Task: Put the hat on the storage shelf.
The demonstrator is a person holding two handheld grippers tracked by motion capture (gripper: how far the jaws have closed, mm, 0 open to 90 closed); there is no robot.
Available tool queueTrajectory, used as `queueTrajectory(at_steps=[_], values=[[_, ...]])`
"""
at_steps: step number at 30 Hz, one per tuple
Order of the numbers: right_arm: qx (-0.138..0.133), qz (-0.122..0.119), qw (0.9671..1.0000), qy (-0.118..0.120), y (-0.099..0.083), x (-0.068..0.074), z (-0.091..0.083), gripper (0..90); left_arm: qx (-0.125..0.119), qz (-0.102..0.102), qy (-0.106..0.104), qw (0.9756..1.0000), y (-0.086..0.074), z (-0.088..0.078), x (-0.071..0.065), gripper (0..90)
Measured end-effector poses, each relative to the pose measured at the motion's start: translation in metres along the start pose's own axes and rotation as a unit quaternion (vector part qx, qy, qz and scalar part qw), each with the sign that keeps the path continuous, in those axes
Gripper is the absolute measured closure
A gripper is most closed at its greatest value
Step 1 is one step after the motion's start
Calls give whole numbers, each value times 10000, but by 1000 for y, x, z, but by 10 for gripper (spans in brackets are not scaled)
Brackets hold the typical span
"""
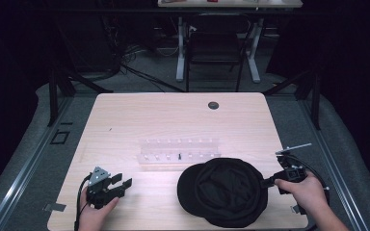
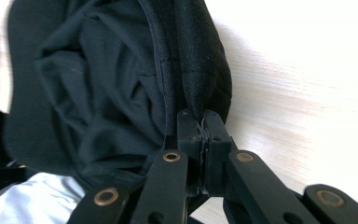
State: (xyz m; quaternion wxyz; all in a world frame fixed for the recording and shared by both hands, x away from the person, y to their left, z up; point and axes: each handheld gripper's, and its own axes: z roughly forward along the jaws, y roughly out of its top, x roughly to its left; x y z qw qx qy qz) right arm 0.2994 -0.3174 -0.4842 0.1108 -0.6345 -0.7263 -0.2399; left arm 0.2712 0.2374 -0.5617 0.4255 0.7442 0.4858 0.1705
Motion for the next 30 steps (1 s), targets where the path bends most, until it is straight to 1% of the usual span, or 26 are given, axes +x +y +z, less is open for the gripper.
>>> queueTrajectory(at_steps=[1,3,4,5,6,7,8,9,10,11,12,13,16,17,19,20,22,23,24,30], values=[[-55,60,10000,56,-1,2,-3,886,0,-4,1,10000,0,0,0,507],[-44,15,9999,134,-1,5,-7,886,-3,-4,2,10000,0,0,0,507],[-44,15,9999,134,-1,5,-7,886,-3,-4,2,10000,0,0,0,507],[-37,-7,9996,293,-1,7,-12,886,-6,0,3,10000,0,0,0,507],[-37,-7,9996,293,-1,7,-12,886,-6,0,3,10000,0,0,0,507],[-139,16,9989,436,-1,9,-15,886,0,8,4,10000,0,0,0,507],[-99,-35,9987,492,-1,10,-18,887,-5,7,2,10000,0,0,0,507],[-121,-34,9983,575,0,12,-20,887,-4,4,2,10000,0,0,-1,507],[-121,-34,9983,575,0,12,-20,887,-4,4,2,10000,0,0,-1,507],[-177,-36,9969,763,0,15,-24,887,-5,2,1,10000,0,0,0,507],[-177,-36,9969,763,0,15,-24,887,-3,2,2,10000,0,0,0,507],[-208,-42,9960,863,1,17,-27,886,-6,0,-1,10000,0,0,0,507],[-249,-25,9956,902,2,21,-30,887,9,4,-9,10000,0,0,0,507],[-265,-62,9948,980,3,23,-32,887,-3,1,0,10000,0,0,0,507],[-258,-97,9945,1013,4,23,-33,887,-3,4,2,10000,0,0,0,507],[-318,-40,9940,1043,4,27,-34,887,-4,0,5,10000,0,0,0,508],[-362,-13,9936,1069,4,29,-35,887,-3,1,8,10000,0,0,0,509],[-365,-12,9919,1213,5,32,-38,888,-4,3,9,10000,0,0,0,509],[-365,-12,9919,1213,5,32,-38,888,-7,2,16,10000,0,0,0,509],[-432,-51,9867,1569,8,42,-47,887,-9,-1,20,10000,0,0,0,511]])
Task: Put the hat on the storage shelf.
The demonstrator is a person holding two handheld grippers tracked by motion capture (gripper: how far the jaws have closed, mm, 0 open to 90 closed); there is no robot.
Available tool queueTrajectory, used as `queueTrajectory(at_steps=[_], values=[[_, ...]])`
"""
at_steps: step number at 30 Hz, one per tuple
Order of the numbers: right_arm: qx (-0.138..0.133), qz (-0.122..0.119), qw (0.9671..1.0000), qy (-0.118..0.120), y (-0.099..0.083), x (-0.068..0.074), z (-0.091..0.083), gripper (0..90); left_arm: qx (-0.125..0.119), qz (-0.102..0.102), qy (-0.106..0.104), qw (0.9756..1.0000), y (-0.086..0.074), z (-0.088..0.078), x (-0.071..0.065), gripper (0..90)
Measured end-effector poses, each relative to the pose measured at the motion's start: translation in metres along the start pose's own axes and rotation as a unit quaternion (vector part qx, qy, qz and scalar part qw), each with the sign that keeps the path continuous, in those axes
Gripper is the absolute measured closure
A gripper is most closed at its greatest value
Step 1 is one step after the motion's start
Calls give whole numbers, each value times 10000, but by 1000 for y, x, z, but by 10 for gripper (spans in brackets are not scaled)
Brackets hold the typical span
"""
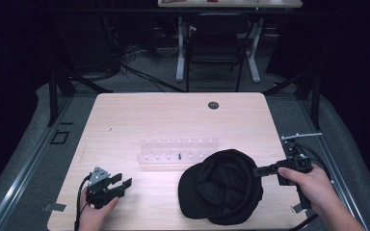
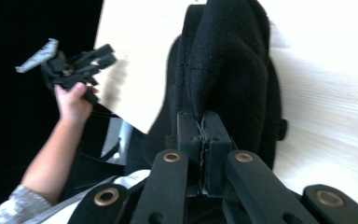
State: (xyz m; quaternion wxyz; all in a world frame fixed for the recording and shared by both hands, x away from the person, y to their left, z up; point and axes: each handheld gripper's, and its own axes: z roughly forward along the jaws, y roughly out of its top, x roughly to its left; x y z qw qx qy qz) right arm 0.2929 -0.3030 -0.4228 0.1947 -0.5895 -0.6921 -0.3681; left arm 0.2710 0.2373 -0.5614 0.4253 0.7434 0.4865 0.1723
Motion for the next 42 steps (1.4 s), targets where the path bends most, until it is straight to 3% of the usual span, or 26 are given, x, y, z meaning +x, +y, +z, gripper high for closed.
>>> queueTrajectory(at_steps=[6,20,42], values=[[-33,-49,9995,318,3,14,-1,888,1,-4,1,10000,0,0,0,511],[-157,-191,9980,576,7,34,-6,889,-21,-25,-11,10000,0,-1,0,513],[-519,-397,9949,762,18,57,-28,889,-16,-31,-11,10000,0,0,0,513]])
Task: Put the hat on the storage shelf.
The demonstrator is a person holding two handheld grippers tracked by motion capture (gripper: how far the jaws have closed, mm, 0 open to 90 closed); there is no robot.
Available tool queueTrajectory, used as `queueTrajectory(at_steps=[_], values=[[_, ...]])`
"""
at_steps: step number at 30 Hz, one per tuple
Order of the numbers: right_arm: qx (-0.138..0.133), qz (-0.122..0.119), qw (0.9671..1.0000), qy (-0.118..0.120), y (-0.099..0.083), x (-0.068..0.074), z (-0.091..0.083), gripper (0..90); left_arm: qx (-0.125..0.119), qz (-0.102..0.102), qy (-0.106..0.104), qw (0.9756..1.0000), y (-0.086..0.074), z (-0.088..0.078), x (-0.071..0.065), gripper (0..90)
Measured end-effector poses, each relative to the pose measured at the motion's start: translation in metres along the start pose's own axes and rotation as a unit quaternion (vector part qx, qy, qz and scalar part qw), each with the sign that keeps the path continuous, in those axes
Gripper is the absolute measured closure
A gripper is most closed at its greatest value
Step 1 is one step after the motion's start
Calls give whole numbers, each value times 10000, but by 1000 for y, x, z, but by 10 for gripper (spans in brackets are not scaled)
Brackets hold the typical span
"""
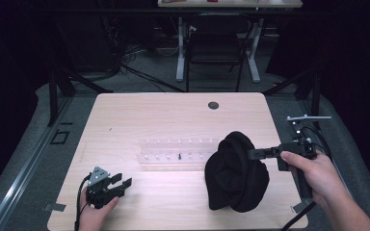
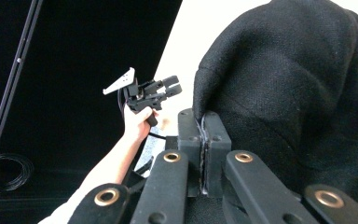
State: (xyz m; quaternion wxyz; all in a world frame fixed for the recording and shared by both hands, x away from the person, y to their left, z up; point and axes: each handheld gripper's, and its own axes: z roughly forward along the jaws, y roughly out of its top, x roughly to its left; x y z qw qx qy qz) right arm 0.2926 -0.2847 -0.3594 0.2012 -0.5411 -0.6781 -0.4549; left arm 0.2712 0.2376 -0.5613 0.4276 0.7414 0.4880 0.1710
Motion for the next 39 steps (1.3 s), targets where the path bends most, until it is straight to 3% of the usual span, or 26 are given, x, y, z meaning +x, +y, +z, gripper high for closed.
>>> queueTrajectory(at_steps=[18,21,31,39], values=[[-307,-209,9990,243,22,24,-6,888,-5,-4,-5,10000,0,1,0,512],[-397,-216,9983,359,27,26,-5,888,-17,-29,-4,10000,0,0,0,513],[-493,-344,9974,396,39,32,-2,888,-41,-35,8,10000,0,0,0,513],[-575,-288,9970,424,51,35,2,888,-40,-12,-12,10000,0,0,0,513]])
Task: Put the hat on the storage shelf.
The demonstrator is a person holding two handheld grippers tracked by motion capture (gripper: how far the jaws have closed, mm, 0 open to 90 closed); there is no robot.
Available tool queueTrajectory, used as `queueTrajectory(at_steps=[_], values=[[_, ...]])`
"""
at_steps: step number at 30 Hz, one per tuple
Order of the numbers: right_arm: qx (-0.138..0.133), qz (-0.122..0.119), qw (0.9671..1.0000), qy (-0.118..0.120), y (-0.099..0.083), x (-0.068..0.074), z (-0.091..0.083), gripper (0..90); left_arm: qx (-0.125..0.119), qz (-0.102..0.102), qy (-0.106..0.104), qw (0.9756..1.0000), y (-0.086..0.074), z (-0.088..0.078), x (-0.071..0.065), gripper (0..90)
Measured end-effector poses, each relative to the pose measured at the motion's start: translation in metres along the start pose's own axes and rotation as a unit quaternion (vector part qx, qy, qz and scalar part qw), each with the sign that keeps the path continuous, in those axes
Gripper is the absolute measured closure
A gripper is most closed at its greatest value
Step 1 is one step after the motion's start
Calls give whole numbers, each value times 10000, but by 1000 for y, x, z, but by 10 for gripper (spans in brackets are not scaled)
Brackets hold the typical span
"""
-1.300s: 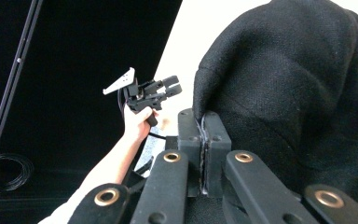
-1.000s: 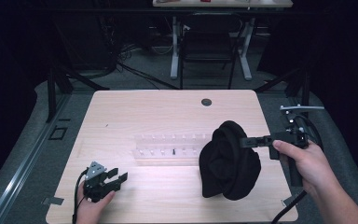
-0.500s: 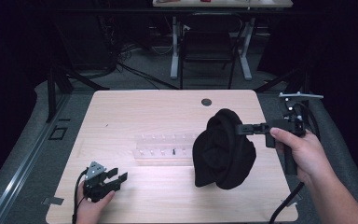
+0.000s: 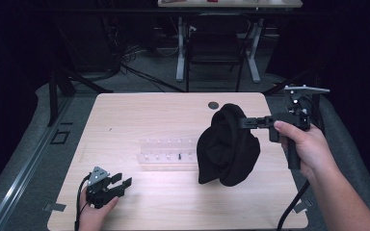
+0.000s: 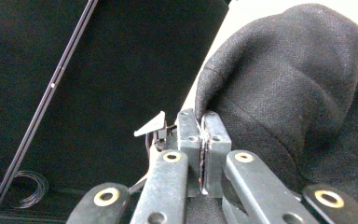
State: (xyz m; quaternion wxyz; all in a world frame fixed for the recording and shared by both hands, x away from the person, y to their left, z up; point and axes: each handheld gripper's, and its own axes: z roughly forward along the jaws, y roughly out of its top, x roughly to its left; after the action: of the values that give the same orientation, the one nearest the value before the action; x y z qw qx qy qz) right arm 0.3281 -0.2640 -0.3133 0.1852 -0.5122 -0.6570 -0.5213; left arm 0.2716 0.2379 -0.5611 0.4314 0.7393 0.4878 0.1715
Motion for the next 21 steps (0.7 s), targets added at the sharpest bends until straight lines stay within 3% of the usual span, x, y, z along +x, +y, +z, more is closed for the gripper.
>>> queueTrajectory(at_steps=[21], values=[[-50,-34,10000,24,26,3,28,888,-15,-7,-57,10000,1,0,0,513]])
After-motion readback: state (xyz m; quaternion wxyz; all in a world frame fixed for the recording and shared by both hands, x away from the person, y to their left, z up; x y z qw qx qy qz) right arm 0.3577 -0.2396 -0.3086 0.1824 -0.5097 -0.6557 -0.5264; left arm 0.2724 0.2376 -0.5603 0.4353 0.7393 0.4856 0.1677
